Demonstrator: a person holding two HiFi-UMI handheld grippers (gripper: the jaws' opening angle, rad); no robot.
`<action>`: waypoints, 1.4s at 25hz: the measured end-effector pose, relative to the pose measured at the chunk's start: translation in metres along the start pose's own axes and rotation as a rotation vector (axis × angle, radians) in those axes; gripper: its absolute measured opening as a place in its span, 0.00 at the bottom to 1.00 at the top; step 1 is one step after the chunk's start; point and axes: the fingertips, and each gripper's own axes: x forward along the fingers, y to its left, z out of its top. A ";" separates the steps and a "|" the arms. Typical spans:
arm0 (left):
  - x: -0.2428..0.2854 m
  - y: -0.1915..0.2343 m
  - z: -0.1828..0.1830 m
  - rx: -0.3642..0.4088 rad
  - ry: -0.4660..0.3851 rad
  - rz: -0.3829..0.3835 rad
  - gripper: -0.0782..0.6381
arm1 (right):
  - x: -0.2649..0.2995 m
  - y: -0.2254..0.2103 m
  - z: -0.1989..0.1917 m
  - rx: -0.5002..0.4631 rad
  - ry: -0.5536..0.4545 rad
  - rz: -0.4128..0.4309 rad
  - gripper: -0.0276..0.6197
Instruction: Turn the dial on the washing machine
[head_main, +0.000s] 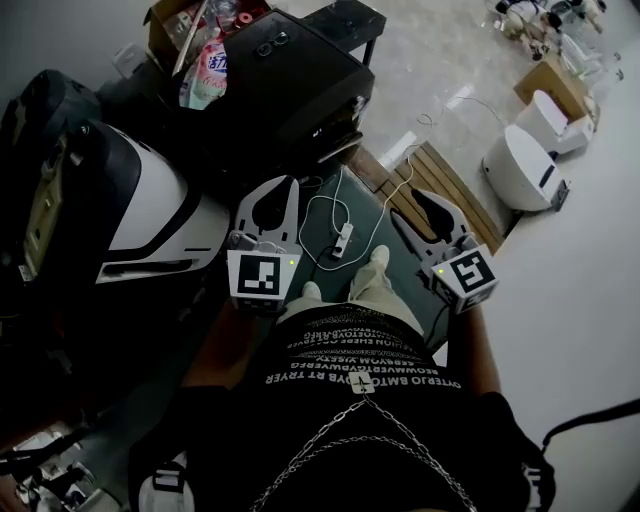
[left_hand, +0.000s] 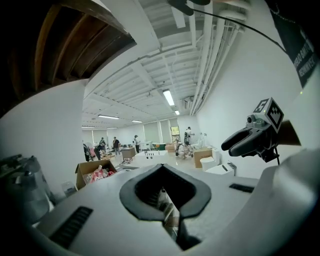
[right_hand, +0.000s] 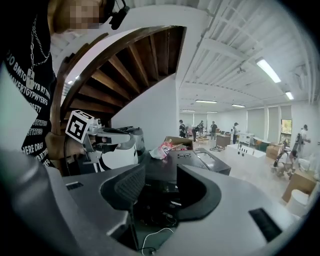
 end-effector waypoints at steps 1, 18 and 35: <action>0.004 0.004 0.000 -0.001 0.011 0.021 0.12 | 0.008 -0.007 0.004 -0.002 -0.002 0.022 0.35; 0.106 0.003 0.049 0.023 0.077 0.312 0.12 | 0.058 -0.168 0.020 -0.024 -0.032 0.273 0.34; 0.108 0.005 0.024 -0.034 0.163 0.412 0.12 | 0.114 -0.186 -0.010 -0.037 0.061 0.375 0.34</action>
